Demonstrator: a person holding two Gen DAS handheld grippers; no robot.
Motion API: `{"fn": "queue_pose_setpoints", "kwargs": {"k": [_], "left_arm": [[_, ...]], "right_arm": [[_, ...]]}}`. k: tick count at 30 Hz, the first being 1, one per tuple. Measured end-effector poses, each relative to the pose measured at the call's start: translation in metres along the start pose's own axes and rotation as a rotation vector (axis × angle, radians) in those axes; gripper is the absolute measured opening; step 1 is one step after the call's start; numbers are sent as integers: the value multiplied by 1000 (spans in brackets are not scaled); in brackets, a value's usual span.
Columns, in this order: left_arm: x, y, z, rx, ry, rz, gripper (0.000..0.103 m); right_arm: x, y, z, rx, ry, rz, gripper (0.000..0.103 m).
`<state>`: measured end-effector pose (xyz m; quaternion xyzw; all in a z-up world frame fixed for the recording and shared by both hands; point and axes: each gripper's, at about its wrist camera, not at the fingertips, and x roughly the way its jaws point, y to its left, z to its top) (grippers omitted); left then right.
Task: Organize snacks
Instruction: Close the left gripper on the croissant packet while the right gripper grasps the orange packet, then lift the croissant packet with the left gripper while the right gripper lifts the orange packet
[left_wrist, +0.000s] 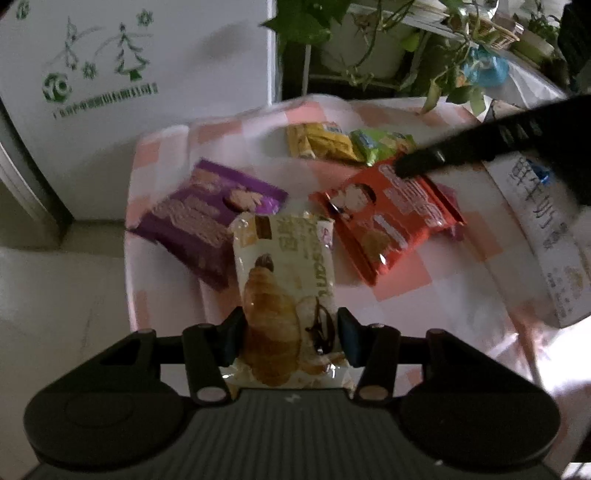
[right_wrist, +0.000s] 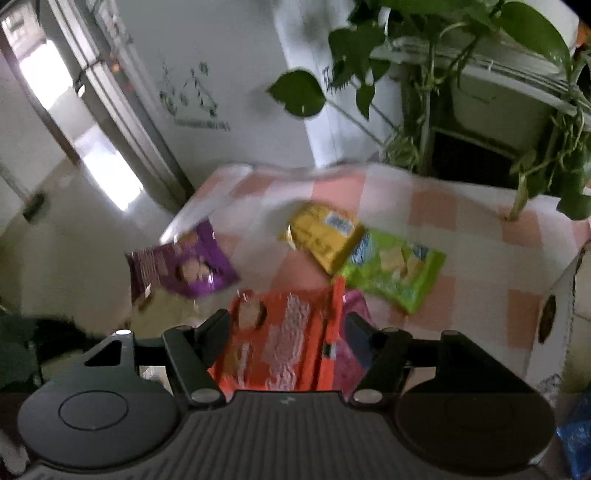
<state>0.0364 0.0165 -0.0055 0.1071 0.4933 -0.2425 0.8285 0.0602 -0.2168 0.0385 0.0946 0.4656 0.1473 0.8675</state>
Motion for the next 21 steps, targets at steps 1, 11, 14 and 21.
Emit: {"fn": "queue_pose_setpoints", "kwargs": {"k": [1,11,14,21], "left_arm": [[1,-1,-1,-1,12,-11,51],[3,-4,-17,1,72,-45,53],[2,5,-17,-55,62,-60,56],[0,13,-16,-58,44,-33,65]], "right_arm": [[2,-1,1,13,-23,7,78],[39,11,8,-20,-112,14,79],[49,15,8,-51,-92,10,80],[56,12,1,-58,116,57,80]]}}
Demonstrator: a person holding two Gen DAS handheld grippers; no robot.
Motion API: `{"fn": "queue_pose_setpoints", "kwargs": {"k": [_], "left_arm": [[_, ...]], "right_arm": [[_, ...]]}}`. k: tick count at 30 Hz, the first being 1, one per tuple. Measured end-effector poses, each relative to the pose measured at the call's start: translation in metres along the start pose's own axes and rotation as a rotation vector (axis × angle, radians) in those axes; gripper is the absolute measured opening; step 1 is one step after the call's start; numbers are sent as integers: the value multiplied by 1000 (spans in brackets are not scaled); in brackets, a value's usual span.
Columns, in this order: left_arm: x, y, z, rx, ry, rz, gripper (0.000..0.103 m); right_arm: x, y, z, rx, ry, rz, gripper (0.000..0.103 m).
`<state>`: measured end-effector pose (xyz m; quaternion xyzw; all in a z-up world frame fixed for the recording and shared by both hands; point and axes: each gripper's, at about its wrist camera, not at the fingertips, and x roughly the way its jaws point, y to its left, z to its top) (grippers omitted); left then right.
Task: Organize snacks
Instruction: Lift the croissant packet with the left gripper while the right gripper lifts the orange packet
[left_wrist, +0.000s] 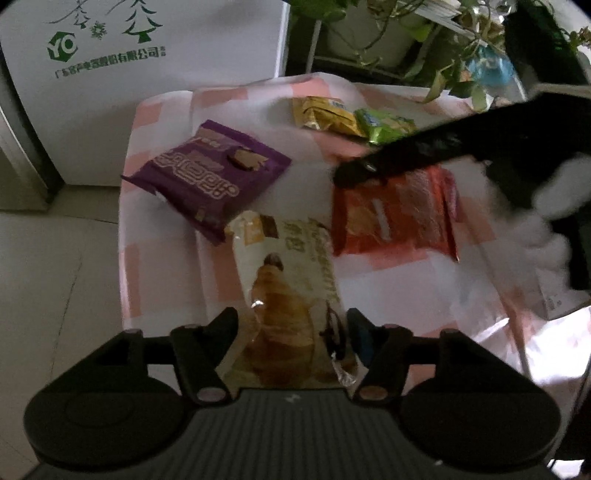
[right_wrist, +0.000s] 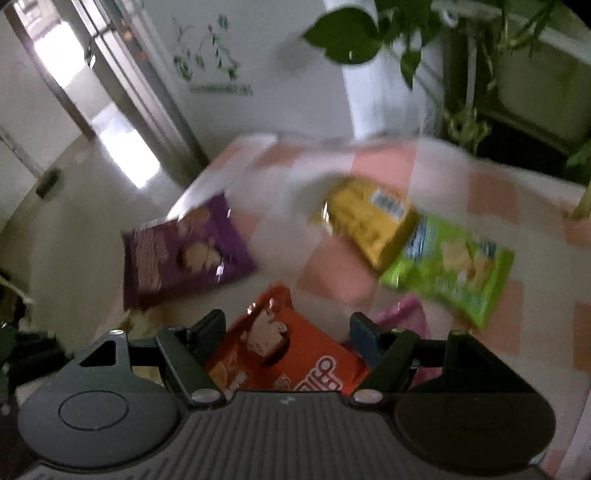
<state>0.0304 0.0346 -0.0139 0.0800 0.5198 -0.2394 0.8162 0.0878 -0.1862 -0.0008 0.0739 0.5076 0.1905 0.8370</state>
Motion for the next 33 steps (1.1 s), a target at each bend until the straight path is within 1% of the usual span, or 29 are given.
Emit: {"fn": "queue_pose_setpoints", "kwargs": {"k": [3,6,8,10,12,13,15,18,22,23,24,26,30,33], "left_arm": [[-1,4,2,-2,8,16,65],[-3,6,5,-5,2,20,67],[-5,4,7,23,-9,31,68],[-10,-2,8,77,-31,55,71],[-12,-6,11,97,-49,60,74],[-12,-7,12,101,-57,59,75],[-9,-11,13,123,-65,72,75],[-2,-15,16,152,-52,92,75],[13,-19,17,192,-18,152,75],[17,-18,17,199,-8,162,77],[19,-16,17,198,-12,161,82],[21,-13,17,192,-13,171,89],[24,-7,18,171,-17,176,100],[27,-2,18,132,-6,169,103]], "right_arm": [[-7,5,-9,-34,63,27,80],[-15,17,-24,-109,105,12,81],[-20,24,-33,-155,129,-7,83],[-27,30,-43,-187,133,-33,87],[-32,34,-50,-200,130,-34,92],[-34,37,-53,-216,125,-38,95],[-34,44,-56,-264,107,-61,96],[-26,49,-55,-309,106,-108,96],[-12,50,-55,-331,119,-128,96],[-8,49,-56,-336,126,-133,96],[-5,49,-57,-346,132,-142,97],[-4,48,-58,-363,118,-143,98],[-3,45,-55,-350,98,-144,98],[-1,45,-53,-353,97,-142,97]]}}
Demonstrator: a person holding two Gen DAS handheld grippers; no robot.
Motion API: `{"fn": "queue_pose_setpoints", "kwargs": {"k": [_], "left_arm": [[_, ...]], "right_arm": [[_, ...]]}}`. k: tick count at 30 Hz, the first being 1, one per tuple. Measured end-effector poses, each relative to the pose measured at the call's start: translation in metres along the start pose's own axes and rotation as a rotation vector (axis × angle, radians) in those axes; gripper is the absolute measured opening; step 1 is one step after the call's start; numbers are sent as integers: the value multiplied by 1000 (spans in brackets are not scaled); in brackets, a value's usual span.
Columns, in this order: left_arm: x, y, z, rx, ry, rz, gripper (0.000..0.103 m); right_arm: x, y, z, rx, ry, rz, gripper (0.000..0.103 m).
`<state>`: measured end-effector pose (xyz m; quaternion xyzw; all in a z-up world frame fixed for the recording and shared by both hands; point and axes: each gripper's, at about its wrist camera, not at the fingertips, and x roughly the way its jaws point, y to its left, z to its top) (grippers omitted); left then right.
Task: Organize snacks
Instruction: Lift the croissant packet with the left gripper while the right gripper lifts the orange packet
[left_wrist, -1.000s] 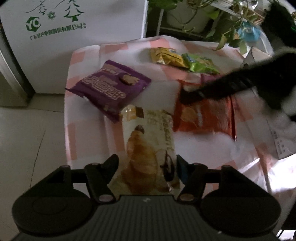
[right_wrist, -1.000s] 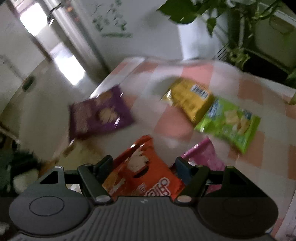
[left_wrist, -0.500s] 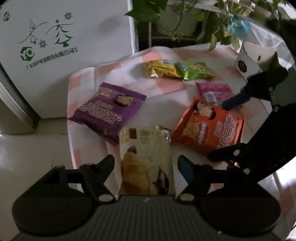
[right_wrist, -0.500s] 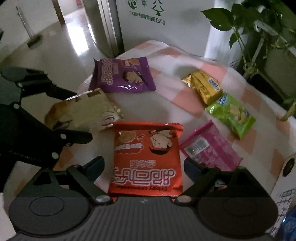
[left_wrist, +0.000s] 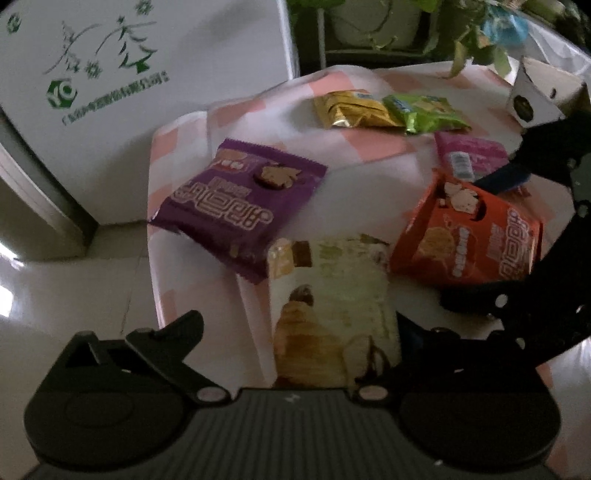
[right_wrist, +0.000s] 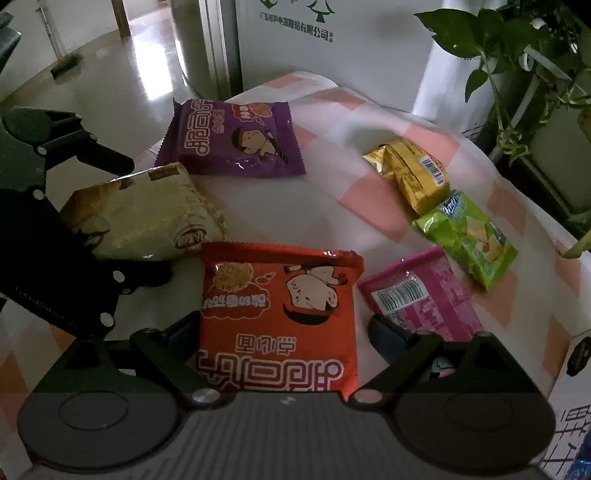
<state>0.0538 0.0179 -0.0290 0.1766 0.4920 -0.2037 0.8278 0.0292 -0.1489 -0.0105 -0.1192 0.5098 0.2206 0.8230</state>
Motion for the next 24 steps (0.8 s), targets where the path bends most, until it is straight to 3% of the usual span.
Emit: {"fn": "queue_pose_setpoints", "kwargs": {"k": [7,12,16,19,21,24], "left_arm": [[6,12,-1,-106,36,-47,103],[4,8,-2,-83,19,-31,103],[0,-1,-1,-31,-5,-5,98],[-5,-4,0,-30,-17,-34,81],[-8,-6,1,-34,-24,-62,62],[-11,-12,2,-25,-39,-72,53]], "right_arm": [[-2,2,0,-2,-11,4,88],[-6,3,-1,1,-23,6,80],[-8,2,-2,7,-24,1,79],[-9,2,-2,12,-19,-9,78],[-9,2,-2,15,-16,-16,78],[-12,-1,-3,30,-18,-25,78]]}}
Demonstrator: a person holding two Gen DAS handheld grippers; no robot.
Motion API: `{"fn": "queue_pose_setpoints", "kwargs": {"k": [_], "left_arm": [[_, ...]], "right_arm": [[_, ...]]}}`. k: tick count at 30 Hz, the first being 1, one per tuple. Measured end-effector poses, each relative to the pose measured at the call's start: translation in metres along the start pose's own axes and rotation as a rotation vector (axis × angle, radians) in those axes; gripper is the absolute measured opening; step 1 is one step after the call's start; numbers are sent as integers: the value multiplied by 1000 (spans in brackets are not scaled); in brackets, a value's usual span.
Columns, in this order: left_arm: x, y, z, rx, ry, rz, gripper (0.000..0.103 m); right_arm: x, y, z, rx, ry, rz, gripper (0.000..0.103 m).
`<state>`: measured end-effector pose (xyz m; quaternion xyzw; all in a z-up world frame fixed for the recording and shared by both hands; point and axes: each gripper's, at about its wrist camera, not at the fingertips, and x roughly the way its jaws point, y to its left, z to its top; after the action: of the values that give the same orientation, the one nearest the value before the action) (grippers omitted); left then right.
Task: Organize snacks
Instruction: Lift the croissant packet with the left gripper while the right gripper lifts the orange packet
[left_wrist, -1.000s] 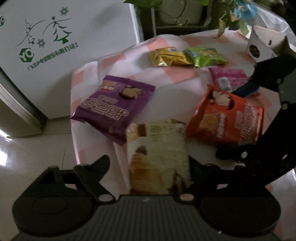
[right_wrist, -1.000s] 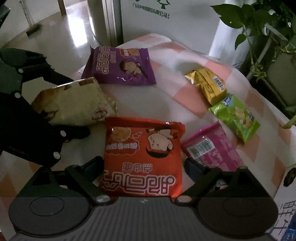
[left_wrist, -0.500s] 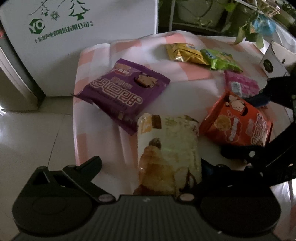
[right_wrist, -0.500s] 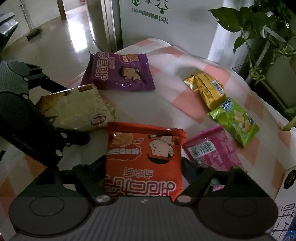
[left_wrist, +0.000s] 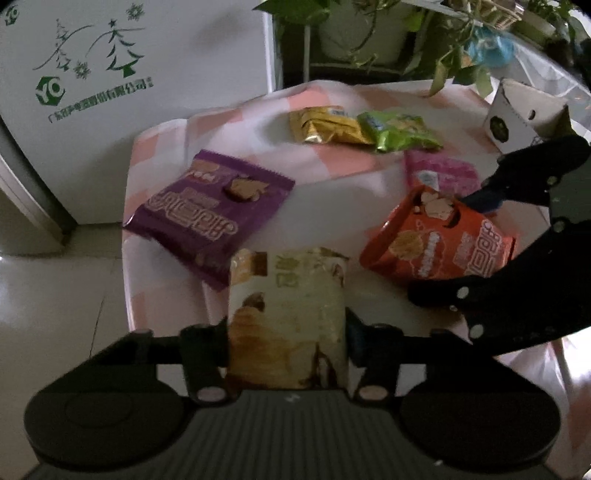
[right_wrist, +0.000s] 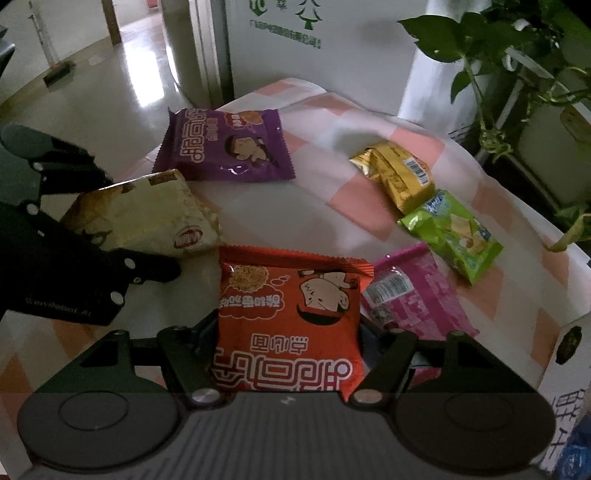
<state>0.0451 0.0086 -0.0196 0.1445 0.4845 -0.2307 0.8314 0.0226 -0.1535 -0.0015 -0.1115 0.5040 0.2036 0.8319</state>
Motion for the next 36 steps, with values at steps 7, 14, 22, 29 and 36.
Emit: {"fn": "queue_pose_setpoints", "kwargs": {"k": [7,14,22,29,36], "left_arm": [[-4,-4,3,10,-27,7,50],[-16,-1,8,-24,-70,16,50],[-24,1,10,-53,-86,20,50],[-39,-7,19,-75,-134,-1,50],[-51,-26,30,-59,-180,-19,50]], "right_arm": [[-10,-5,0,18,-22,-12,78],[-19,-7,1,25,-45,-20,78],[-35,-11,-1,28,-77,-24,78],[-56,-18,-4,42,-119,-35,78],[-75,-27,-13,55,-142,-53,78]]}}
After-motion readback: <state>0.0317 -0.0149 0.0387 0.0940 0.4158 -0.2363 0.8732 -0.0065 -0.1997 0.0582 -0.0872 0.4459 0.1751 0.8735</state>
